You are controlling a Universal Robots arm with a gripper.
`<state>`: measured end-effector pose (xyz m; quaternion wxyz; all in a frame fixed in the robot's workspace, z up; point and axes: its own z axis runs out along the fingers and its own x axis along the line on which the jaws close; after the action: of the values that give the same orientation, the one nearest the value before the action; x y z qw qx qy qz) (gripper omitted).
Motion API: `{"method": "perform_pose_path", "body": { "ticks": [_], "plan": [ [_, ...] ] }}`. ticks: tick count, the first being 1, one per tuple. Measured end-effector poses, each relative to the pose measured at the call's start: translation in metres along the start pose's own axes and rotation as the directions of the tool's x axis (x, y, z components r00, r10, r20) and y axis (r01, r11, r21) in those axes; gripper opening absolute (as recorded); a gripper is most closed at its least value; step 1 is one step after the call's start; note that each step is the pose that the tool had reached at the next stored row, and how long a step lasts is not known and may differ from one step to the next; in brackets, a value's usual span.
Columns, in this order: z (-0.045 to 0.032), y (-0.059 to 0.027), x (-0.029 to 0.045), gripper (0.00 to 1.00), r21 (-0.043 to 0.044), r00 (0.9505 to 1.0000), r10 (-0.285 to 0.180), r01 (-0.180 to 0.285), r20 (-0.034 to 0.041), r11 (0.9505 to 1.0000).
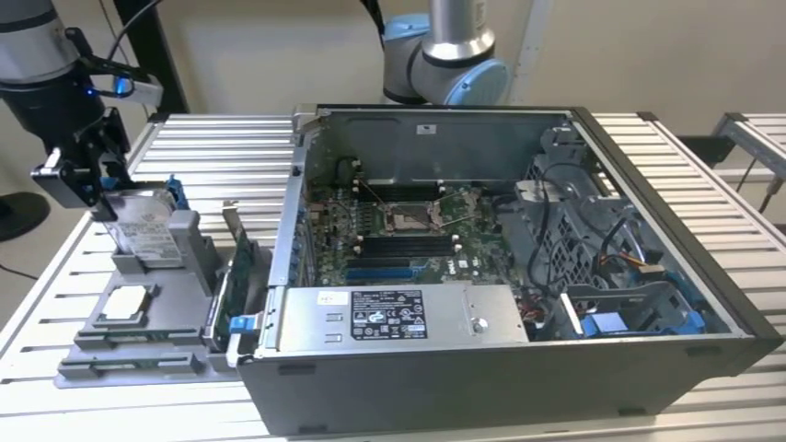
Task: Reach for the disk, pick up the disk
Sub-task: 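Pick up the disk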
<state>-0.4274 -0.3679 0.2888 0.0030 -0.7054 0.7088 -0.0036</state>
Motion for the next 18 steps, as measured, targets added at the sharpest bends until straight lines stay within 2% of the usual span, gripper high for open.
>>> {"method": "perform_pose_path", "body": {
  "ticks": [11, 18],
  "plan": [
    [0.0131, 0.0001, 0.0000, 1.00, 0.0001, 1.0000, 0.000, 0.000, 0.0001, 1.0000],
    [0.0144, 0.0002, 0.0000, 1.00, 0.0000, 1.0000, 0.000, 0.000, 0.0000, 1.0000]
  ]
}}
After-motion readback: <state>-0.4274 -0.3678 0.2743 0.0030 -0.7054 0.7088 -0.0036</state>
